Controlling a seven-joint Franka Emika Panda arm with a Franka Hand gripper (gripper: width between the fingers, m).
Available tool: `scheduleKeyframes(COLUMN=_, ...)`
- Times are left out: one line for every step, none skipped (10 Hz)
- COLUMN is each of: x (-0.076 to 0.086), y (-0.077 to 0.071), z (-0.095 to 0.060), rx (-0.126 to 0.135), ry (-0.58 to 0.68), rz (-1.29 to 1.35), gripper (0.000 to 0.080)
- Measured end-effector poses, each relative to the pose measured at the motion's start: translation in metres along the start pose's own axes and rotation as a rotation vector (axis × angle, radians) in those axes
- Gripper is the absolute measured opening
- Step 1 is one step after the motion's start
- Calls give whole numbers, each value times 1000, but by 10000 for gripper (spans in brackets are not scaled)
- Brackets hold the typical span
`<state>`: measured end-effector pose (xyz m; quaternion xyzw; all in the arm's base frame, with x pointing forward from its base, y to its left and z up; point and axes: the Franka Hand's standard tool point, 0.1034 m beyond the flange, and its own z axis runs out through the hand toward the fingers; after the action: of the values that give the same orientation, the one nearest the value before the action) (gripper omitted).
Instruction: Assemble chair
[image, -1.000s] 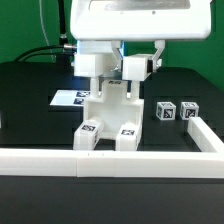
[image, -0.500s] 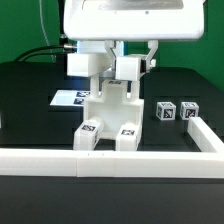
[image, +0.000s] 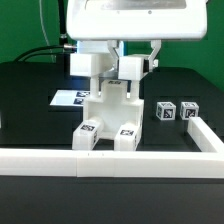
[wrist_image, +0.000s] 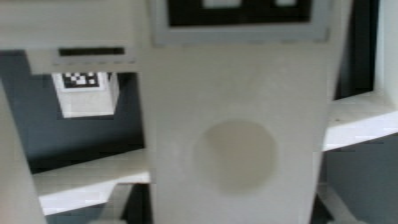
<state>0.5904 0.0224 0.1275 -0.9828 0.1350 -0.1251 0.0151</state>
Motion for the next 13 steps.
scheduleKeyframes(x=-3, y=-1, z=0, rx=1, ry=-2, rz=0, gripper=285)
scheduleKeyframes(x=-3, y=-1, z=0, rx=1, ry=5, rz=-1, gripper=285)
scheduleKeyframes(x=-2, y=-1, z=0, rx=1, ry=5, rz=-1, gripper=285)
scheduleKeyframes(x=-2, y=-1, z=0, rx=1, ry=6, rz=-1, gripper=285)
scheduleKeyframes(x=-2, y=-1, z=0, rx=1, ry=6, rz=-1, gripper=285)
scheduleKeyframes(x=-3, y=0, z=-1, rx=2, ry=5, rz=12, gripper=285)
scheduleKeyframes(x=-6, y=3, z=-2, rx=2, ry=-1, rz=41, gripper=285)
scheduleKeyframes(x=-11, y=5, z=-2, rx=3, ry=-8, rz=75, gripper=285)
scheduleKeyframes(x=-12, y=7, z=-1, rx=2, ry=3, rz=84, gripper=285)
scheduleKeyframes(x=-10, y=8, z=-1, rx=2, ry=18, rz=84, gripper=285)
scheduleKeyframes(x=-10, y=7, z=-1, rx=2, ry=18, rz=83, gripper=285)
scheduleKeyframes(x=-10, y=7, z=-1, rx=2, ry=17, rz=83, gripper=285)
scheduleKeyframes(x=-10, y=8, z=-1, rx=1, ry=17, rz=77, gripper=285)
